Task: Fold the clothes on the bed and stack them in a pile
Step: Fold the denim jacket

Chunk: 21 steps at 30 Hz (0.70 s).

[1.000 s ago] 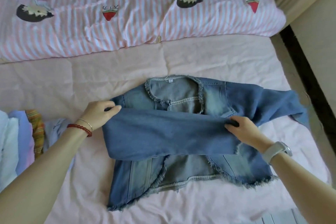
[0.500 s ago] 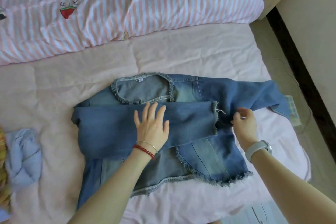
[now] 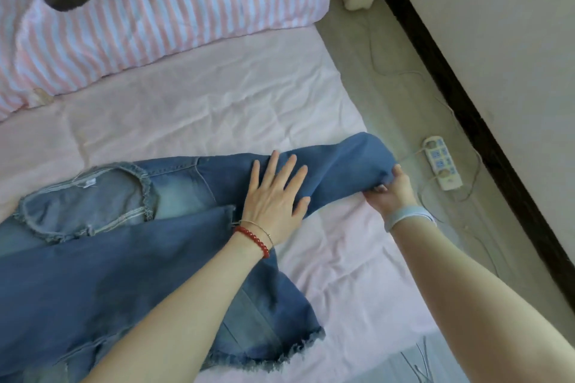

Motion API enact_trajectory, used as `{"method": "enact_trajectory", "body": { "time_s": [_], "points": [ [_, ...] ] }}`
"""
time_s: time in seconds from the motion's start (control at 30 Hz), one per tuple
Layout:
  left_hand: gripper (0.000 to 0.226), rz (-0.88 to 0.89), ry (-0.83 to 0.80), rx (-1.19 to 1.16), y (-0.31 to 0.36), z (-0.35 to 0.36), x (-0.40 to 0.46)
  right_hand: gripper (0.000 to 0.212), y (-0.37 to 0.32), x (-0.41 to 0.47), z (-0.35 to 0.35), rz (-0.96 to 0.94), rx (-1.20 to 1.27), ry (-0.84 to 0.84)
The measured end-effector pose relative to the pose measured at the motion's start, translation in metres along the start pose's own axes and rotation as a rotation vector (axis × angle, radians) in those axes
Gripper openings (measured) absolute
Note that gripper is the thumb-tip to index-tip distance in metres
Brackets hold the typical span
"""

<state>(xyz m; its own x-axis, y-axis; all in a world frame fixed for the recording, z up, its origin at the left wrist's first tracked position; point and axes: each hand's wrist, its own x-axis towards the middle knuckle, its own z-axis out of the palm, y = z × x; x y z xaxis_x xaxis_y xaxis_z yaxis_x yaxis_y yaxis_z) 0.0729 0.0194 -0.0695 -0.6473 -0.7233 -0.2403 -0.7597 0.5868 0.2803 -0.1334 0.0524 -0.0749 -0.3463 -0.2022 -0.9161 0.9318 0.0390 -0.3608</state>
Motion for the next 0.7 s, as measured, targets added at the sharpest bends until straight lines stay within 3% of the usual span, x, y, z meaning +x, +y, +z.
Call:
{"method": "enact_trajectory", "body": {
  "time_s": [0.13,0.3,0.4,0.5,0.6,0.7],
  "points": [
    [0.059,-0.058,-0.161,0.145,0.021,0.021,0.018,0.039,-0.027,0.016,0.0,0.128,0.109,0.04],
    [0.064,-0.218,-0.352,0.212,0.01,0.03,0.036,0.045,-0.056,0.021,-0.03,-0.208,-0.119,0.15],
    [0.065,-0.222,-0.448,0.175,0.008,0.019,0.043,0.03,-0.061,0.01,-0.04,-0.414,-0.359,0.122],
    [0.055,-0.317,-0.278,-0.267,0.007,-0.006,0.037,0.016,-0.054,-0.016,-0.034,-0.685,-0.534,0.018],
    [0.037,-0.466,0.032,-0.794,-0.009,-0.046,0.011,0.024,-0.031,-0.061,-0.012,-0.952,-0.685,-0.193],
    [0.033,-0.651,0.147,-1.199,-0.036,-0.093,-0.029,0.027,0.016,-0.11,0.012,-1.111,-0.862,-0.374]
  ]
}}
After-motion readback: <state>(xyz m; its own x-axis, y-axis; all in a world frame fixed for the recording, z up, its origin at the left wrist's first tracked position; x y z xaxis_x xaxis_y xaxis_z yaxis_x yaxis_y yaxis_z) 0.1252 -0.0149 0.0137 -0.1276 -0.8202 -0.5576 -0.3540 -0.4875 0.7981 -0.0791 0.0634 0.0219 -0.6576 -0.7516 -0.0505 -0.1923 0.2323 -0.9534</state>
